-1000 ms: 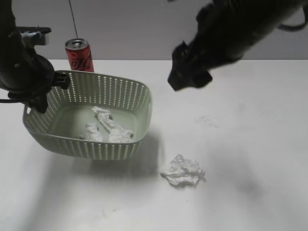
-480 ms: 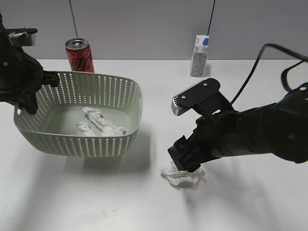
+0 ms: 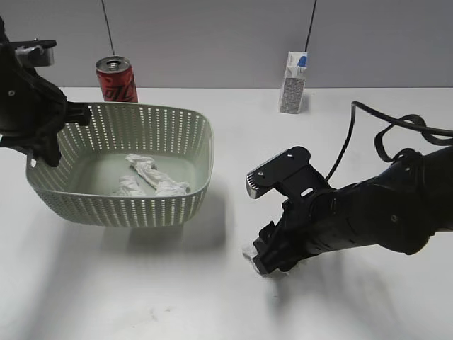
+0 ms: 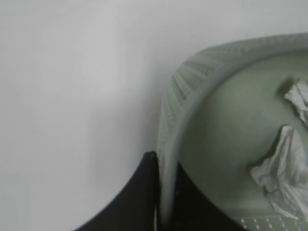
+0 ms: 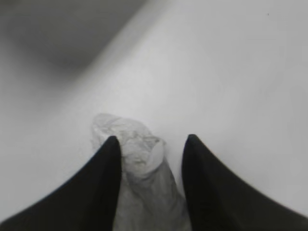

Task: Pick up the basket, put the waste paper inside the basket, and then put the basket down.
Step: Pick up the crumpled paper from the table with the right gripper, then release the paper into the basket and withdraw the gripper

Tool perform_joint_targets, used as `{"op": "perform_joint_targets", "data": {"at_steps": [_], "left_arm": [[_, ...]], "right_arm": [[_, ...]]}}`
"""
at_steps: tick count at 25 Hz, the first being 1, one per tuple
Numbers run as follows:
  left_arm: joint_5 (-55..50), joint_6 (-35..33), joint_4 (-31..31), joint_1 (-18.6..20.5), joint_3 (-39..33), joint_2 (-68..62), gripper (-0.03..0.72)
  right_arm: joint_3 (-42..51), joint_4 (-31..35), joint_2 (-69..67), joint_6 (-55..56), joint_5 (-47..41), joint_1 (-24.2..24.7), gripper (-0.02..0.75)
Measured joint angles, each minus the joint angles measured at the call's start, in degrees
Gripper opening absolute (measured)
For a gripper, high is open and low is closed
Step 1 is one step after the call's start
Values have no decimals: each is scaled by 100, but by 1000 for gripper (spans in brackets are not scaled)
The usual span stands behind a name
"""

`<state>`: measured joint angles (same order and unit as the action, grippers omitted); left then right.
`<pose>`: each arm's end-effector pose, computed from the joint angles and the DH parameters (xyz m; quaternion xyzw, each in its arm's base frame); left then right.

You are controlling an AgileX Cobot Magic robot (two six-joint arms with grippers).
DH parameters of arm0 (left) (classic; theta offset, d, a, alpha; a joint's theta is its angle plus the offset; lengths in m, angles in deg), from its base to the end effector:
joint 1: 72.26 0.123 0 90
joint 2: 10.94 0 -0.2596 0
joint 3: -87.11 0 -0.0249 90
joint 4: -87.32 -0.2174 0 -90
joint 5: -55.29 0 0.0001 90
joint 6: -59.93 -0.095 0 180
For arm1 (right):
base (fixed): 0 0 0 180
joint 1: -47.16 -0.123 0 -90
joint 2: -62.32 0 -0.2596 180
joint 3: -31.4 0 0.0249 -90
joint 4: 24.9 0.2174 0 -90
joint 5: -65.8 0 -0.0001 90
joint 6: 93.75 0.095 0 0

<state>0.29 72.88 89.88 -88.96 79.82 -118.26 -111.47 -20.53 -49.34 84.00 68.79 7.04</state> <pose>0.2886 -0.0902 0.2095 0.0215 0.9955 -0.0419 0.0826 0.2167 0.1821 0.1126 -0.3107 0.9039 0.1041 0.2749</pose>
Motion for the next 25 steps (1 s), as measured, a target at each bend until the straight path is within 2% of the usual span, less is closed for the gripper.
{"op": "perform_joint_targets", "data": {"at_steps": [2, 5, 7, 9, 16, 20, 25], "left_arm": [[78, 0, 0, 0, 0, 0, -1], [113, 0, 23, 0, 0, 0, -1], [115, 0, 69, 0, 0, -6, -1], [120, 0, 104, 0, 0, -12, -1], [143, -33, 172, 0, 0, -176, -1], [283, -242, 400, -60, 0, -247, -1], [645, -290, 554, -309, 0, -247, -1]], "right_arm": [[0, 5, 0, 0, -134, 0, 301], [0, 15, 5, 2, -513, 0, 92], [0, 61, 90, 8, -705, 0, 17], [5, 130, 307, 19, -842, 0, -6], [-416, 49, 1949, 19, -909, 0, -7], [-1384, 18, 2210, 19, -1110, 0, -7], [-2800, 11, 1538, -140, -1622, -235, -7]]}}
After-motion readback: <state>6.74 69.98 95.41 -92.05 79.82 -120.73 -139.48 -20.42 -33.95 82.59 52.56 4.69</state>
